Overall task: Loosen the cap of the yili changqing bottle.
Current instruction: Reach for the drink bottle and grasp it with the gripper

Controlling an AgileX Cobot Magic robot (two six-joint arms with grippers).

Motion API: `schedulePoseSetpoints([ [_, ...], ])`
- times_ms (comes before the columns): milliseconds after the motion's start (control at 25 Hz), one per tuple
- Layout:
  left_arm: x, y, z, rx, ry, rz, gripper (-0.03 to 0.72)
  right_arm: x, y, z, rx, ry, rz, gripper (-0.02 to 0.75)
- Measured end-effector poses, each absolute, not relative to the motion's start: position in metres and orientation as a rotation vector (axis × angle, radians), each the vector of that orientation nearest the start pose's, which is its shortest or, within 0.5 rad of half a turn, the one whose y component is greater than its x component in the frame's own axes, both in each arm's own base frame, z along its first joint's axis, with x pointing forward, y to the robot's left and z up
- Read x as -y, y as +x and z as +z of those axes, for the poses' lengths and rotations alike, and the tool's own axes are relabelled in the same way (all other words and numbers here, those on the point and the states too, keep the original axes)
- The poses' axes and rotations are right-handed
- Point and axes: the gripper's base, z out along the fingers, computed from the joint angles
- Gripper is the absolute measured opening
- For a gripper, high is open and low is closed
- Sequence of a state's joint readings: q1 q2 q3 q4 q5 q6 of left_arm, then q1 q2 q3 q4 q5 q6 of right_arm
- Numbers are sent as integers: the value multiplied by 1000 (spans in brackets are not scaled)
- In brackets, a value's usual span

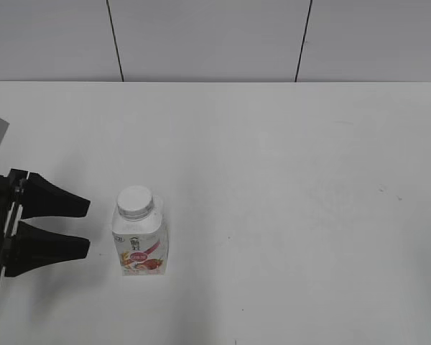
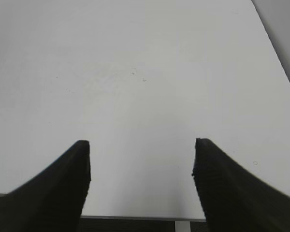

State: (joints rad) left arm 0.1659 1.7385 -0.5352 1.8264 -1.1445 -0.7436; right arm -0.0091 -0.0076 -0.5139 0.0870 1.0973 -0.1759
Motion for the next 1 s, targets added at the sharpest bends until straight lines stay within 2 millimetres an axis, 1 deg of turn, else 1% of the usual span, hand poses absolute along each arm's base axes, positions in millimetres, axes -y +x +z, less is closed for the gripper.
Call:
schedulePoseSetpoints([
  [320,44,228,117,-1747,1318,-975,499,-7,-9,278,-2048,-178,-10,529],
  [520,46,228,107,-1662,1342,-997,499,-7,-9,278,-2048,-178,-10,529],
  [760,47,228,87,-1624,1351,-1004,499,-7,-9,278,-2048,-178,-10,529],
  [880,47,228,82,-1604,1360,-992,499,-7,-9,278,-2048,-178,-10,529],
  [1000,47,229,82,-1584,1369,-972,499,-7,-9,278,-2048,-178,-10,529],
])
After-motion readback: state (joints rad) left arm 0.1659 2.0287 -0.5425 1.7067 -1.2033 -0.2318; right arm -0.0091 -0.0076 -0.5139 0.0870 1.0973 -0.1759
